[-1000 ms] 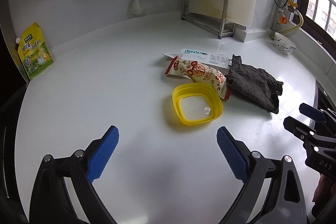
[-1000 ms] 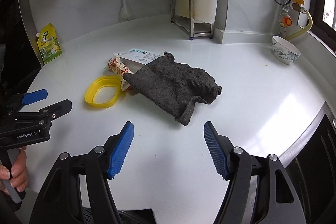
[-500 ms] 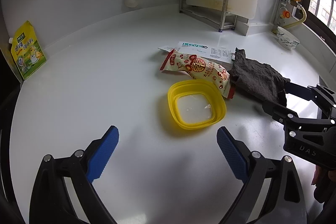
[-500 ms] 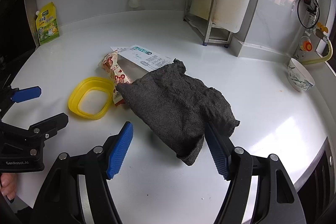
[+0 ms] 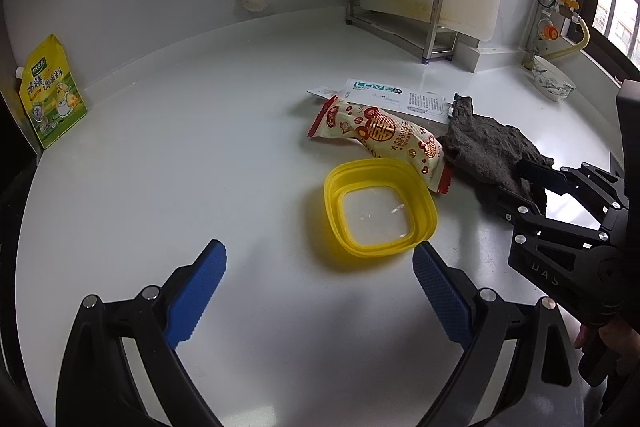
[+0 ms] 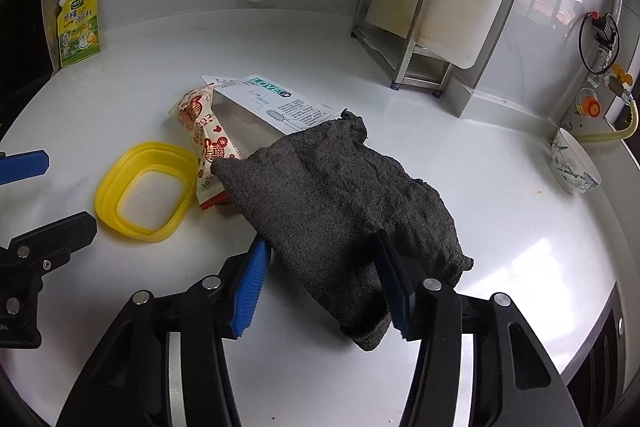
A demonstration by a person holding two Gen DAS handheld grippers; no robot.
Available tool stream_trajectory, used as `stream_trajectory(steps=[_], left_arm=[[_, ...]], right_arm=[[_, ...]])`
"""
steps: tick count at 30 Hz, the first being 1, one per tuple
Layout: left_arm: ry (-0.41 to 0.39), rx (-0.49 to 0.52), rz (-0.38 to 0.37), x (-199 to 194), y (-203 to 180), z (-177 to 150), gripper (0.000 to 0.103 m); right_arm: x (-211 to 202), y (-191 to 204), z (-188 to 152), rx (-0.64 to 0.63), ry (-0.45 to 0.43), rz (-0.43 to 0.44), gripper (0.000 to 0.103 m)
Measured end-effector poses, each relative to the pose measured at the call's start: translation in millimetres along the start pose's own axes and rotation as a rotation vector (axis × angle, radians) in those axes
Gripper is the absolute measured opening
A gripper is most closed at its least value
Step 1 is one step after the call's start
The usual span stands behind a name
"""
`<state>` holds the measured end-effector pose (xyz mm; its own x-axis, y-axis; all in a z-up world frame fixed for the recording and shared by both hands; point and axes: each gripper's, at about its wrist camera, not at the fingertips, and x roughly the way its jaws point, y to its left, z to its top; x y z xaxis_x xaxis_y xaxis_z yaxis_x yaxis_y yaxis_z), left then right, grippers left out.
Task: Collect trash
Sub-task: 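Grasp the grey cloth with the right tool while the left tool approaches the yellow lid, then grasp the yellow plastic lid rim with the left tool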
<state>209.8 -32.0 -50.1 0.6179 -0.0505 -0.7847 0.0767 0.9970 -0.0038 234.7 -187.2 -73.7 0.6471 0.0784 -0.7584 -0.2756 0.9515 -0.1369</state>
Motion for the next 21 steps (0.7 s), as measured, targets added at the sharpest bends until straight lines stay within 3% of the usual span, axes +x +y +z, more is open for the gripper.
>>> stream_trajectory(steps=[1,3,4,15,21], left_arm=[[0.002,0.000,-0.003,0,-1,0,0.093],[0.005,-0.001,-0.006,2,-3,0,0.093],[0.008,-0.002,-0.007,3,-5,0,0.093],[0.029,0.021,0.014,17,-34,3,0.093],[0.046,0.013,0.058,31,-39,7,0.093]], right_arm=[[-1,-1,-1,0.010,-0.003,0.010,0.037],[-5,-6,-3,0.044,-0.002,0.056,0.015],[-7,-9,-4,0.064,-0.006,0.066,0.013],[-35,-55,-28,0.355,-0.049,0.139,0.007],[-42,-69,-39,0.411,-0.075,0.162,0.006]])
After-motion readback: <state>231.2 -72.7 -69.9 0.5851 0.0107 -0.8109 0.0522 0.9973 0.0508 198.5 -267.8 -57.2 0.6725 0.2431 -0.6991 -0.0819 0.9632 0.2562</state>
